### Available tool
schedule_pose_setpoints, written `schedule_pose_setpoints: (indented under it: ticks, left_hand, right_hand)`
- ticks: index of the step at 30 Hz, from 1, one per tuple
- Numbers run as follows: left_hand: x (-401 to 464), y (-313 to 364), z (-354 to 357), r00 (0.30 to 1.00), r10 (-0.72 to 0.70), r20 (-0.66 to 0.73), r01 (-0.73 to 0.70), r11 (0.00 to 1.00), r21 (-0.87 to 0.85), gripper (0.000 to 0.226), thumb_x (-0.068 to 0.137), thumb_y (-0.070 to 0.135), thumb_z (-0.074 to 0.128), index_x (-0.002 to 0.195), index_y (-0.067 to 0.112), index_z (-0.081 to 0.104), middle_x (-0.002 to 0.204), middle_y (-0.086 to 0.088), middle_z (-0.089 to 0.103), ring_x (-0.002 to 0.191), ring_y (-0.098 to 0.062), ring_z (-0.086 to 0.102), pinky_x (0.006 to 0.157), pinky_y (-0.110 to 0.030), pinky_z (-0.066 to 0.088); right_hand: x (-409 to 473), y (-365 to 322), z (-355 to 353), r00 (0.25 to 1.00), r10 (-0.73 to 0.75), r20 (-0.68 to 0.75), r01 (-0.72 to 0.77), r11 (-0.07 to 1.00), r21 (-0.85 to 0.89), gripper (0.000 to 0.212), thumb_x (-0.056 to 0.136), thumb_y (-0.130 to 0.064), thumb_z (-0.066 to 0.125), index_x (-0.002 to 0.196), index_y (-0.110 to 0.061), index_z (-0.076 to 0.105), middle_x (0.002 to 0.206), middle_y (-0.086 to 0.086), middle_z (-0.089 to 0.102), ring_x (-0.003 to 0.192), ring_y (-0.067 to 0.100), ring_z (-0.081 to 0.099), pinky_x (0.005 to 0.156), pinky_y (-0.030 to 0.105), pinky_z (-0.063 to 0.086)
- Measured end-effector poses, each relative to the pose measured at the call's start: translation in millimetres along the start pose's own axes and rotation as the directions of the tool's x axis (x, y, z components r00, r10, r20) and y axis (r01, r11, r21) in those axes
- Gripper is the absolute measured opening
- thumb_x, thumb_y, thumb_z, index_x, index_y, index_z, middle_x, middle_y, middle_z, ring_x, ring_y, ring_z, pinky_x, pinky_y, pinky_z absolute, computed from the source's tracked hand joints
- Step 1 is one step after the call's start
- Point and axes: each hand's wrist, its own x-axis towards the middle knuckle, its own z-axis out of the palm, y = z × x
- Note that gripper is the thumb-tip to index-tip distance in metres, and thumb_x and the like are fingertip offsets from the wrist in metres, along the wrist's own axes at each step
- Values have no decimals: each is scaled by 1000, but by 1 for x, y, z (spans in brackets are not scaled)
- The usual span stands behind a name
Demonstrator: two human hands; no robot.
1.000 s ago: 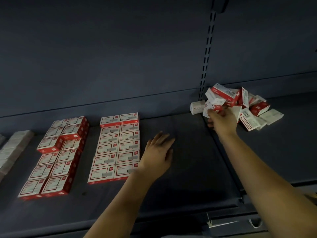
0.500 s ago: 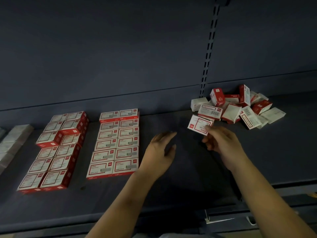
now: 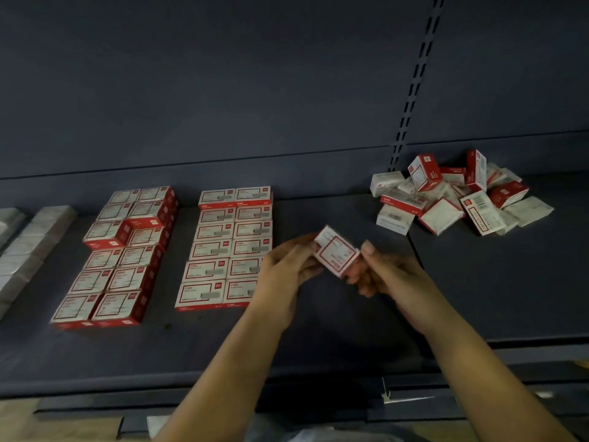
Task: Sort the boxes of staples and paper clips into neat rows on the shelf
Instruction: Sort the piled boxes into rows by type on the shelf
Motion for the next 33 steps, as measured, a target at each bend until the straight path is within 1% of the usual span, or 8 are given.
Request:
schedule_pose_setpoints:
  ticks: [4, 7, 15, 18, 22, 26, 28, 33]
  left_hand:
    - [-2, 7, -15, 997, -66, -39, 61, 993, -104, 30, 80, 13, 59, 109, 5, 66, 92, -9, 67, 77, -15, 64, 63, -25, 53]
    - [-7, 12, -29, 999, -49, -18, 48, 996, -74, 22, 81, 13, 59, 100, 15, 71, 87, -6, 66, 75, -15, 61, 66, -25, 51]
    - [-17, 35, -86, 997, -7, 81, 7, 1000, 10, 37, 66, 11, 75, 102, 11, 69, 96, -10, 70, 85, -22, 66, 72, -29, 53]
    - [-22, 52, -115, 995, 34, 98, -44, 994, 100, 41, 62, 16, 70, 103, 14, 68, 93, -5, 72, 88, -19, 68, 73, -28, 53]
    - [-28, 75, -158, 986, 83, 146, -117, 962, 247, 36, 72, 12, 69, 107, 20, 64, 88, -1, 73, 85, -15, 68, 73, -24, 52]
    - [-25, 91, -203, 960, 276, 34, -273, 912, 306, 26, 85, 1, 60, 108, 13, 64, 88, 5, 70, 84, -5, 67, 71, -16, 51]
    - [-18, 96, -232, 897, 438, -56, -369, 813, 450, 22, 87, 2, 59, 102, 17, 66, 93, 8, 69, 87, -2, 65, 74, -15, 50]
    - [-5, 93, -287, 761, 620, -194, -353, 646, 677, 26, 87, -2, 56, 97, 19, 67, 100, 4, 63, 94, -11, 62, 79, -18, 49]
  right_hand:
    - [2, 2, 14, 990, -72, -118, 68, 997, -41, 31, 85, -33, 57, 69, -9, 67, 59, 2, 62, 54, 9, 52, 53, 18, 43]
    - [4, 1, 29, 988, -149, -42, 145, 987, -72, 9, 83, -8, 64, 80, -15, 67, 61, -3, 61, 57, 5, 53, 53, 16, 42]
    - [9, -21, 83, 945, -124, 302, 208, 942, -265, 61, 72, -8, 75, 114, -46, 53, 92, -22, 64, 86, -4, 59, 78, 12, 46]
    - [18, -28, 115, 936, -158, 315, 263, 909, -325, 58, 68, -11, 78, 112, -42, 56, 113, -18, 60, 103, -7, 56, 84, 8, 42]
    - [27, -33, 160, 921, -237, 310, 344, 869, -357, 51, 65, -14, 81, 104, -40, 59, 109, -16, 61, 100, -8, 56, 82, 7, 42]
    - [40, -32, 207, 925, -311, 219, 371, 867, -333, 49, 67, -10, 79, 99, -39, 56, 99, -20, 60, 90, -16, 52, 73, 2, 39]
    - [51, -30, 228, 944, -294, 150, 327, 893, -308, 45, 70, -11, 77, 97, -40, 56, 90, -25, 61, 85, -16, 53, 67, 4, 41]
    - [85, -19, 277, 963, -269, -20, 254, 931, -263, 29, 76, -15, 73, 102, -25, 64, 86, -16, 63, 77, -12, 55, 65, 0, 39]
